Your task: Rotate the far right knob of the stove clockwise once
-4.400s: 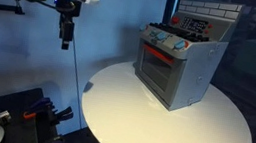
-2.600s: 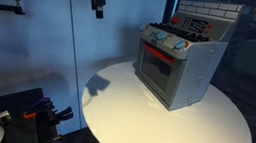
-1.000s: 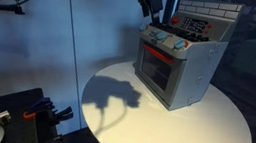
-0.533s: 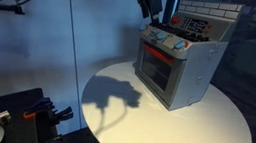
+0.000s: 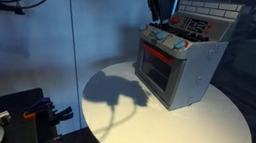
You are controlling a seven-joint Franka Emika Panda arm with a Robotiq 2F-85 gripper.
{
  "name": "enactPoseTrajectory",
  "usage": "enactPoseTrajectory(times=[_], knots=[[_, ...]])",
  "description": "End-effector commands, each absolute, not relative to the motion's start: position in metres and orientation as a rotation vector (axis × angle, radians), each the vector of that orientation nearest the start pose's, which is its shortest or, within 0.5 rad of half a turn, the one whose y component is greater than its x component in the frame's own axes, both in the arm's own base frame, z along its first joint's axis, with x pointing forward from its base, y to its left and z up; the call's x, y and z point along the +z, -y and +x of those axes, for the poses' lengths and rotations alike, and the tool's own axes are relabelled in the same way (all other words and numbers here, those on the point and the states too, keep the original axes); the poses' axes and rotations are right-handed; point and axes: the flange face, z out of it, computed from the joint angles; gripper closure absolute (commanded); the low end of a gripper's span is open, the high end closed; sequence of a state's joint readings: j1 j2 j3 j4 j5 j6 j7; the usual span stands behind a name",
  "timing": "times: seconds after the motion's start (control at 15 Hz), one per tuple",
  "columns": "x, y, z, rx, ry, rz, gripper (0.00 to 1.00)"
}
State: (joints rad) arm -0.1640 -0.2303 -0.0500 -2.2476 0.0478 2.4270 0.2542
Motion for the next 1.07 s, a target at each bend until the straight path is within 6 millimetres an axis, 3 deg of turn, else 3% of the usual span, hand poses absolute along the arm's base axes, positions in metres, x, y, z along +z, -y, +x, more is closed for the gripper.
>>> enactPoseTrajectory(times=[0.0, 0.4, 1.0], knots=[[0.506, 0.12, 0.532, -0.664, -0.813, -2.892, 0.0], [0.489, 0.13, 0.561, -0.731, -0.832, -2.875, 0.0], [0.465, 0.129, 0.581, -0.804, -0.816, -2.813, 0.0]])
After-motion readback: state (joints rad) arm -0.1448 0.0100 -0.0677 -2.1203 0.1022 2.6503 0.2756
